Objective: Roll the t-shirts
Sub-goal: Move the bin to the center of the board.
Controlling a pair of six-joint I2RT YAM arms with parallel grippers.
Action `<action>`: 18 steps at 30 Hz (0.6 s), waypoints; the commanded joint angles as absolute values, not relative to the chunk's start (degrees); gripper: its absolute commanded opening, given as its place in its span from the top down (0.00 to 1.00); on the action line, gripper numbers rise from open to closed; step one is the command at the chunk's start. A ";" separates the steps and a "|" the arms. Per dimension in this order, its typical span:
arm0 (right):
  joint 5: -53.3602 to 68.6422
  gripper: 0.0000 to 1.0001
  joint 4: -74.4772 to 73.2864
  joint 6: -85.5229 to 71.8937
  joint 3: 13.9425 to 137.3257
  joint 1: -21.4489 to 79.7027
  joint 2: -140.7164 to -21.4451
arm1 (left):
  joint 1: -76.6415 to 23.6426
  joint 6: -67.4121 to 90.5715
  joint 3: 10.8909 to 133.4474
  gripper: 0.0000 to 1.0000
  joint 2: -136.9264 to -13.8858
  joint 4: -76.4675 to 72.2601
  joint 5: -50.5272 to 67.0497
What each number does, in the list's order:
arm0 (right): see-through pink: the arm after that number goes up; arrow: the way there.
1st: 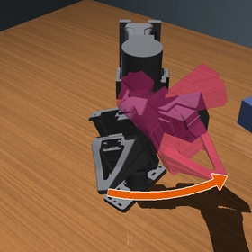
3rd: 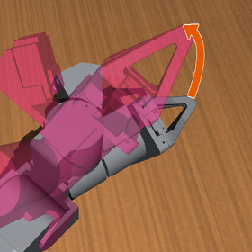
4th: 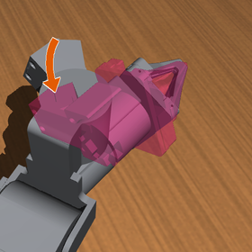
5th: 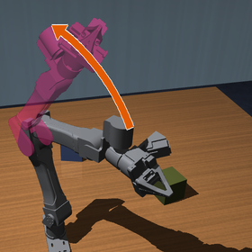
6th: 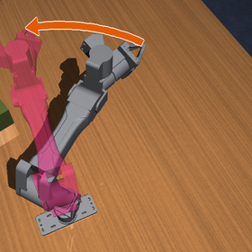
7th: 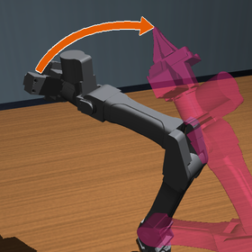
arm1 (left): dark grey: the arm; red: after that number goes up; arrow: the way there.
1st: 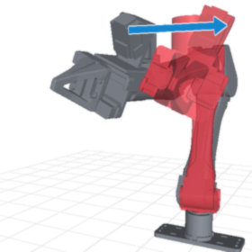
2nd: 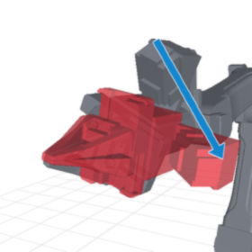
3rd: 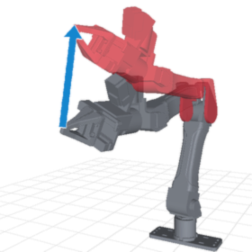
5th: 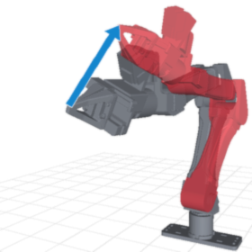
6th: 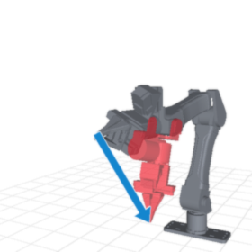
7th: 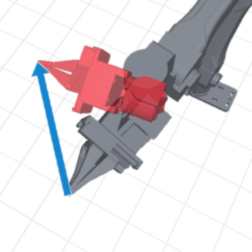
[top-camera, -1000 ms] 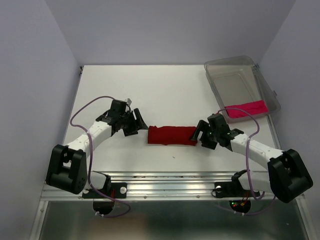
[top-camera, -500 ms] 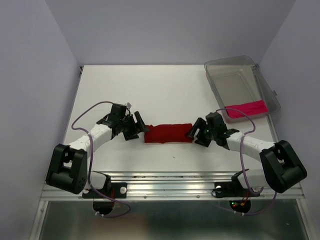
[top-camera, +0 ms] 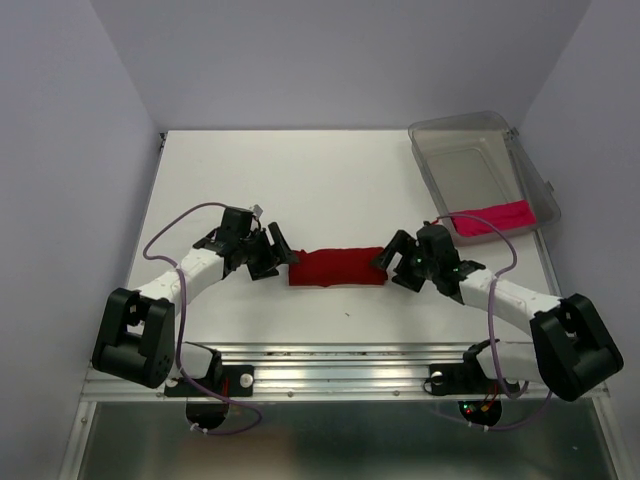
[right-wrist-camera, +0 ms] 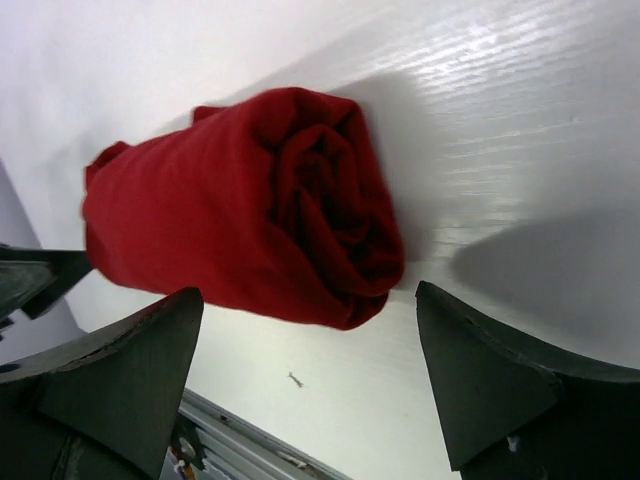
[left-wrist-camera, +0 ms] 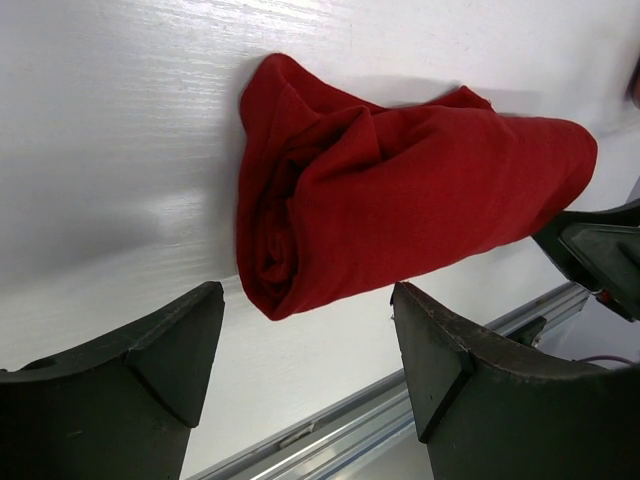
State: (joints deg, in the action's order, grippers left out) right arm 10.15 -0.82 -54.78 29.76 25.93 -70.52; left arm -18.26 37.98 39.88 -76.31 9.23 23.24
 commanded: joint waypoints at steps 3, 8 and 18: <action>11.51 0.07 2.29 -53.09 31.81 25.66 -76.72 | -18.28 37.44 41.57 0.16 -75.15 9.23 23.64; 13.80 0.09 4.83 -53.35 32.69 25.66 -80.15 | -18.28 37.53 41.31 0.15 -75.23 9.05 23.64; 12.49 0.49 7.64 -55.72 32.61 25.66 -83.76 | -18.28 38.14 40.08 0.15 -75.32 7.47 24.17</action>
